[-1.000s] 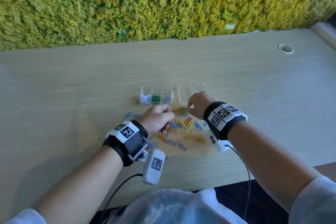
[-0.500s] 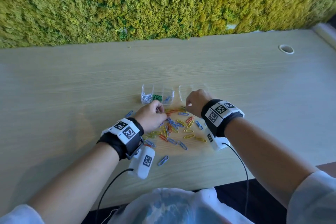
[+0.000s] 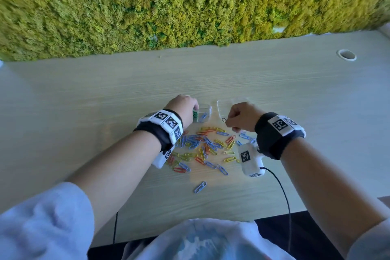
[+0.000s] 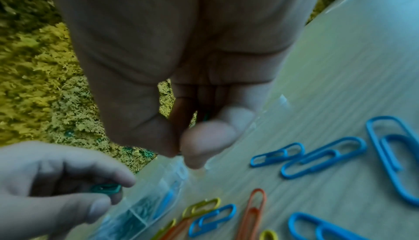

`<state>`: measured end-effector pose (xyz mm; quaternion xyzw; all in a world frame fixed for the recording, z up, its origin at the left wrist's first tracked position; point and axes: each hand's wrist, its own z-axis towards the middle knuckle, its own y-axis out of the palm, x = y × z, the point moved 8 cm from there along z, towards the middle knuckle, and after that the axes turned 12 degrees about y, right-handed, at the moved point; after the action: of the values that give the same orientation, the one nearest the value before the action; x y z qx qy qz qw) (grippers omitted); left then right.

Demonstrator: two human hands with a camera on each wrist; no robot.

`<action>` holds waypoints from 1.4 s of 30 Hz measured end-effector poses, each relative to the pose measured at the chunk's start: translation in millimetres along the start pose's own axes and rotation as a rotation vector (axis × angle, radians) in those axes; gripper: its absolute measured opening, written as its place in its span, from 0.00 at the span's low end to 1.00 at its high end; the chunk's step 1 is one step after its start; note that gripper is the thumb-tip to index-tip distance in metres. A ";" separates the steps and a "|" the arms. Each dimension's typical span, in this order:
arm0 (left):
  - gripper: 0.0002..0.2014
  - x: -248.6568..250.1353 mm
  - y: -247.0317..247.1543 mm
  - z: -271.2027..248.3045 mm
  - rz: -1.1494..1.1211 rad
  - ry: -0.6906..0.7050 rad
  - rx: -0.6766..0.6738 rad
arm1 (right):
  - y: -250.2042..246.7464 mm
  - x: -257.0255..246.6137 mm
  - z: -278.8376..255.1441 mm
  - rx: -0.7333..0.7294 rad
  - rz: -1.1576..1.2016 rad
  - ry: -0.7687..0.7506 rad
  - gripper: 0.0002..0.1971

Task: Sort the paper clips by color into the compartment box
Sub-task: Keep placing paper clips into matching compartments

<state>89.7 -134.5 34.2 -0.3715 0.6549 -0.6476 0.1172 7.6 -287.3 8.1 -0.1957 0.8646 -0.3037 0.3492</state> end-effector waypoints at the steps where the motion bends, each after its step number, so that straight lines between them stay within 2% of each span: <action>1: 0.19 1.8 1.1 3.6 0.024 0.016 -0.013 | 0.2 2.2 -1.4 -0.013 0.039 -0.004 0.09; 5: 0.21 3.7 3.7 8.3 0.070 0.062 -0.019 | 4.8 3.2 -4.8 -0.075 0.186 -0.034 0.11; 8: 0.23 2.9 0.9 5.6 0.052 0.086 0.028 | 9.5 -0.7 0.8 -0.075 0.195 -0.040 0.14; 12: 0.19 -5.5 -7.9 -6.3 -0.027 0.067 0.125 | 8.2 -27.1 -0.2 0.047 -0.003 -0.115 0.15; 16: 0.13 -21.2 -8.6 -30.6 -0.082 -0.015 0.165 | 15.3 -71.7 -6.1 0.126 -0.184 -0.232 0.16; 22: 0.06 -44.3 9.4 -67.2 -0.163 -0.141 0.087 | 44.1 -114.2 1.4 0.131 -0.439 -0.271 0.19; 25: 0.05 -48.7 18.0 -75.0 -0.124 -0.142 0.035 | 51.9 -123.2 0.8 0.123 -0.512 -0.293 0.20; 30: 0.09 -45.9 21.3 -79.9 -0.059 -0.097 -0.003 | 49.1 -125.5 -1.2 0.150 -0.455 -0.350 0.21; 38: 0.13 -32.9 24.8 -66.9 -0.036 -0.081 -0.075 | 32.6 -116.9 -2.1 0.179 -0.120 -0.398 0.22; 42: 0.14 -31.9 23.3 -62.8 -0.015 -0.091 -0.111 | 33.0 -114.7 0.2 0.198 -0.158 -0.392 0.18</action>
<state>64.3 -69.1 10.4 -0.4116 0.6808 -0.5936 0.1212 81.6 -199.9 41.8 -0.2830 0.7280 -0.3698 0.5031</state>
